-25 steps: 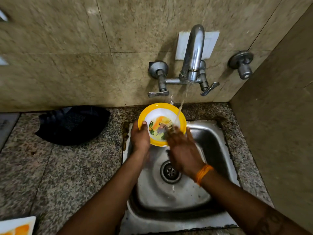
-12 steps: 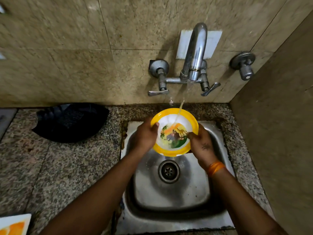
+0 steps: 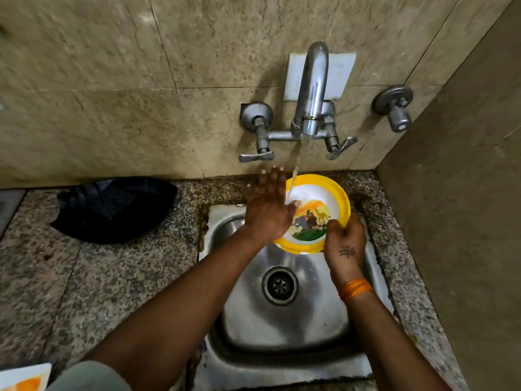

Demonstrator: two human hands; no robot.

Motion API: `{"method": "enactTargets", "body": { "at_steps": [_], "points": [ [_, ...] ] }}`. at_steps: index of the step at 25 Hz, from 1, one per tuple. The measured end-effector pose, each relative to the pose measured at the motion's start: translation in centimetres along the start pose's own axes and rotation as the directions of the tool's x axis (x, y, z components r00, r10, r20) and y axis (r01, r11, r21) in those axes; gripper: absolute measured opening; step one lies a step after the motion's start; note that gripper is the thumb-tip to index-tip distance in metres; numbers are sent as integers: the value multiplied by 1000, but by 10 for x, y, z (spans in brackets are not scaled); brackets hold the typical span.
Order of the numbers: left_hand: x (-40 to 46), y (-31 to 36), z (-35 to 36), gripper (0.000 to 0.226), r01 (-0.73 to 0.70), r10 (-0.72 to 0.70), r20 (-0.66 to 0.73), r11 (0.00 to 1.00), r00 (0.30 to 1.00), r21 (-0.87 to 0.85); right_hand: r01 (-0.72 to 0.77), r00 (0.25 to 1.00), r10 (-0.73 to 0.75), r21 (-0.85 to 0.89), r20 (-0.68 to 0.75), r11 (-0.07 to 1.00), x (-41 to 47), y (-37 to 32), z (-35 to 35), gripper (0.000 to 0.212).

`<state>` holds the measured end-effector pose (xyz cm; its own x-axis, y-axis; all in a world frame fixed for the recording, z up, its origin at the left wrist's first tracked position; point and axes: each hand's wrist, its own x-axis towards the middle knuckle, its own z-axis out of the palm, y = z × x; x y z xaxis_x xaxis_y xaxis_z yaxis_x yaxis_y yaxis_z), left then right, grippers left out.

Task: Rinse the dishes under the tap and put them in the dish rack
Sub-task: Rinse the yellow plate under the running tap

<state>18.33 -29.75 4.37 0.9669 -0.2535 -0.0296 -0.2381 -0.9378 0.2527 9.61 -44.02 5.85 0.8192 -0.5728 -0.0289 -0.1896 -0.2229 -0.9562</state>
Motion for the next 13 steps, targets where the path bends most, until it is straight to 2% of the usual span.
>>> {"method": "enactTargets", "body": {
  "at_steps": [1,3,5,6,7,8,9,10,13],
  "points": [
    [-4,7,5,83,-58,58,6,998,998,-30,6,1000,-7,-38,-11,999,0,-3,2,41],
    [-19,16,11,82,-267,267,7,963,964,-36,31,999,-28,-95,31,995,2,-6,3,43],
    [-26,6,14,77,-345,345,-21,938,938,-20,47,992,-41,-47,121,998,-2,-7,6,44],
    [-28,1,15,75,-299,298,-56,954,953,-5,53,989,-46,-44,144,998,-5,-9,7,44],
    [-31,-3,17,74,-181,177,-80,983,981,-41,62,990,-53,-59,132,996,-7,-10,9,44],
    [-36,-5,16,75,-19,9,-68,988,998,-152,68,994,-62,-64,94,996,-8,-9,10,45],
    [-40,-4,15,76,140,-152,-14,939,988,-313,60,998,-59,-42,36,997,-10,-7,12,44],
    [-43,-4,14,77,241,-244,55,849,968,-471,50,999,-50,1,-9,999,-13,-4,13,42],
    [-58,-5,18,76,342,-372,125,603,920,-720,7,1000,-5,106,-21,994,-19,4,20,40]
  ]
}}
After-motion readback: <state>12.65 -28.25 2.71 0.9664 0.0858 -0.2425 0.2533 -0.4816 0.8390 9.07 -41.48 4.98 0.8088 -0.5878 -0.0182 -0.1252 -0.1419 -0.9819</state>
